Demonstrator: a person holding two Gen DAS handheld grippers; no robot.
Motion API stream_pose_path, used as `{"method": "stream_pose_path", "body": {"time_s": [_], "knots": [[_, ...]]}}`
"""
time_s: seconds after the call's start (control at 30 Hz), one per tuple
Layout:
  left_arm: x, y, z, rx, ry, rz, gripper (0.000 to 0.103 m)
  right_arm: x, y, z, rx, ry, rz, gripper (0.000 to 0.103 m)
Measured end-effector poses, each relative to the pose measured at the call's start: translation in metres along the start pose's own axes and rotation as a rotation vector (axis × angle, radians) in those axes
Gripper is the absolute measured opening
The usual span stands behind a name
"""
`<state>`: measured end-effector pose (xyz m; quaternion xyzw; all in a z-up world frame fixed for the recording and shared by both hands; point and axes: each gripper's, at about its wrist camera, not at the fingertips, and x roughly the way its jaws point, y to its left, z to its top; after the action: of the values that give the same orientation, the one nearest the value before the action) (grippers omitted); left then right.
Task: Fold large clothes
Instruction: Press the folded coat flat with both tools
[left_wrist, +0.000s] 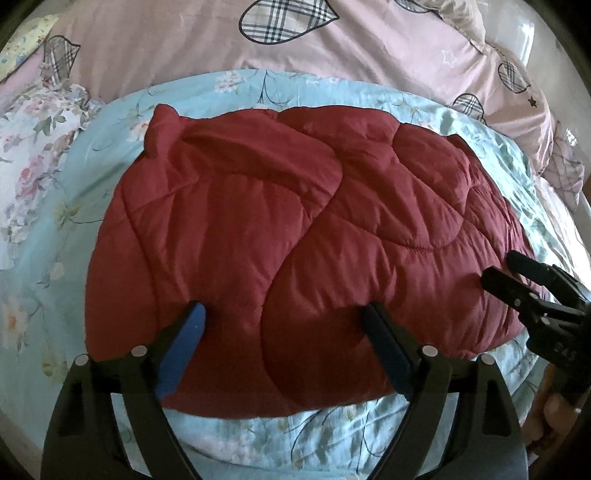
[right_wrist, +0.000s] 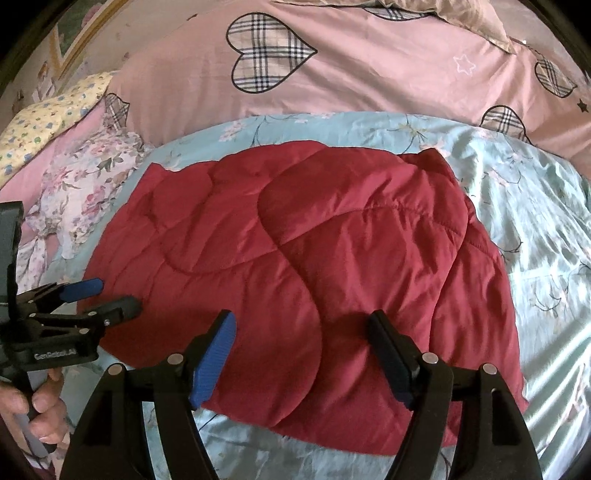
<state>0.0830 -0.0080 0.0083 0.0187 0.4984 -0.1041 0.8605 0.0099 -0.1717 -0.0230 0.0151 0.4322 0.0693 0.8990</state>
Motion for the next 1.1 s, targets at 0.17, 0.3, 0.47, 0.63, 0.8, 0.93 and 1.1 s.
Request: {"method": "stream_pose_path", "body": {"time_s": [0.17, 0.3, 0.47, 0.63, 0.8, 0.93, 1.1], "knots": [[0.013, 0.001, 0.005, 0.002, 0.012, 0.003, 0.093, 0.016, -0.01, 0.004, 0.014, 0.022, -0.021, 0.075], [0.025, 0.002, 0.01, -0.012, 0.02, 0.008, 0.098, 0.027, -0.02, 0.008, 0.043, 0.037, -0.023, 0.075], [0.036, 0.0, 0.016, -0.005, 0.021, 0.026, 0.102, 0.038, -0.025, 0.013, 0.046, 0.04, -0.036, 0.075], [0.047, 0.0, 0.022, 0.002, 0.024, 0.034, 0.103, 0.045, -0.036, 0.017, 0.074, 0.038, -0.022, 0.075], [0.054, -0.001, 0.026, 0.011, 0.021, 0.042, 0.103, 0.048, -0.039, 0.018, 0.083, 0.032, -0.024, 0.075], [0.056, -0.001, 0.027, 0.012, 0.02, 0.049, 0.103, 0.039, -0.039, 0.027, 0.093, 0.012, -0.03, 0.074], [0.058, -0.003, 0.028, 0.014, 0.012, 0.053, 0.103, 0.049, -0.056, 0.035, 0.118, 0.007, -0.018, 0.074]]}}
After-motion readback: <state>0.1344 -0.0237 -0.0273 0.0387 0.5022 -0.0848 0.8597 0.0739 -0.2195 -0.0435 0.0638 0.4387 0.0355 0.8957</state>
